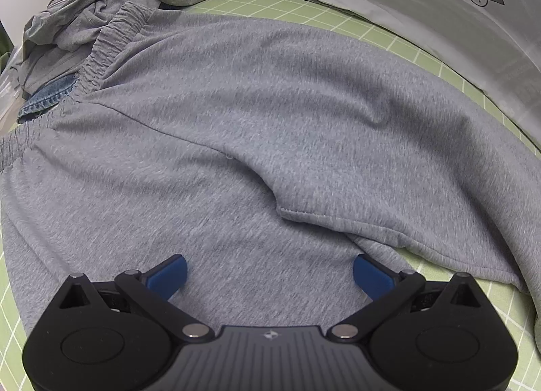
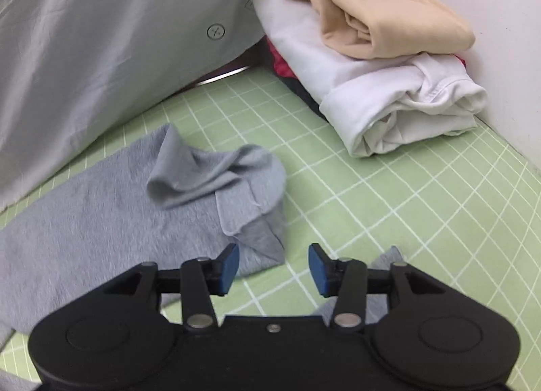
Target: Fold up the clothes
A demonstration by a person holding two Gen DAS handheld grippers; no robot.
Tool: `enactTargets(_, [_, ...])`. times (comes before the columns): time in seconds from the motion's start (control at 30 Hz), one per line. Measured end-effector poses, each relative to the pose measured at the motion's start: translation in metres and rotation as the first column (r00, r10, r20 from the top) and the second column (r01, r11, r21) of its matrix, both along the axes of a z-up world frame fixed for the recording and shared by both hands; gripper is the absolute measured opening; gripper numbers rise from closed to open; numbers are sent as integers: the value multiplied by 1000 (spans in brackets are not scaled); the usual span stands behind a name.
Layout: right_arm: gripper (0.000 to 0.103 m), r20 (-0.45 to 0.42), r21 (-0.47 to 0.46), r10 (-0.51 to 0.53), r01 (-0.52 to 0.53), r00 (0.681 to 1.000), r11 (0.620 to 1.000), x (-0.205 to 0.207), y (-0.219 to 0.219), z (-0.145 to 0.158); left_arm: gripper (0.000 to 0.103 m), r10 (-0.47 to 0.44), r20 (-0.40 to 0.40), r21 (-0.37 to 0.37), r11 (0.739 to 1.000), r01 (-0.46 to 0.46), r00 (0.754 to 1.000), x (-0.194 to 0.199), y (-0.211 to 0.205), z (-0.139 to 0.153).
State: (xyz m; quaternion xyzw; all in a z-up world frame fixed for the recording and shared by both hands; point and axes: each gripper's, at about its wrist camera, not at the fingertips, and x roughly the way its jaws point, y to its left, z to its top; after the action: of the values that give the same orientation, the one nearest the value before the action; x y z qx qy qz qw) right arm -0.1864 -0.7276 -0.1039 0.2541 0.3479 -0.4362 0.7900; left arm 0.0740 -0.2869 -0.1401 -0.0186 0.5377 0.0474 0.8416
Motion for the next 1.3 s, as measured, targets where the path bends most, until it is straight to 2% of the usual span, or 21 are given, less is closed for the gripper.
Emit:
enactTargets(0.03, [65,4,-8,21,-21,1000,1000,8,-4,-1,103,4,3,0,1000,-4,1000,0,0,0])
enactTargets(0.17, [68,-35,-51,179,-180,983,982,50,-15,-8,103,7,6,1,1000,-7,1000,0,-1,0])
enactTargets(0.23, [71,-96,-87,297,-305,950,948,78,-12,-11,103,8,7,1,1000,-8,1000,0,-1,0])
enactTargets(0.33, [75,-154,-137,415,-435,897,890,111,-2,-18,103,10,9,1,1000,-10,1000,0,-1,1])
enactTargets(0.43, [76,-156,-118,475,-494,866,862,133,4,-26,103,12,10,2,1000,-12,1000,0,-1,1])
enactTargets(0.5, [74,-229,-125,461,-496,857,859,144,3,-33,103,13,11,2,1000,-13,1000,0,-2,1])
enactTargets(0.53, [56,-273,-137,450,-497,850,857,147,2,-36,103,13,12,2,1000,-13,1000,0,-2,1])
enactTargets(0.57, [20,-283,-146,454,-506,845,850,147,-4,-34,103,14,12,2,1000,-14,1000,0,-2,1])
enactTargets(0.6, [3,-287,-154,461,-516,840,843,147,-11,-32,103,14,13,2,1000,-14,1000,0,-2,1])
enactTargets(0.63, [3,-291,-163,468,-525,834,835,146,-18,-30,103,14,14,2,1000,-14,1000,0,-2,1])
enactTargets(0.73, [3,-342,-315,364,-471,866,824,143,-60,-9,103,15,16,2,1000,-15,1000,0,-3,1])
enactTargets(0.77, [4,-325,-324,344,-446,881,835,137,-65,-5,103,15,17,2,1000,-15,1000,0,-3,1])
enactTargets(0.8, [10,-303,-324,327,-419,895,848,131,-69,-2,103,16,18,3,1000,-16,1000,1,-3,1])
enactTargets(0.83, [29,-280,-325,309,-393,909,860,124,-73,2,103,19,19,3,1000,-19,1000,1,-3,2])
enactTargets(0.87, [42,-258,-324,291,-366,921,872,117,-78,5,103,22,21,3,1000,-23,1000,1,-4,2])
enactTargets(1.03, [54,-144,-311,193,-229,971,922,84,-99,22,103,33,28,4,999,-33,999,1,-5,2])
enactTargets(1.1, [55,-102,-245,236,-254,966,936,64,-85,12,103,33,27,4,999,-34,999,1,-5,2])
enactTargets(1.23, [56,-165,-149,316,-340,934,928,51,-57,-23,103,35,15,3,999,-35,999,3,-5,2])
enactTargets(1.3, [49,-193,-120,347,-373,918,920,47,-48,-35,103,34,6,2,999,-34,999,5,-5,2])
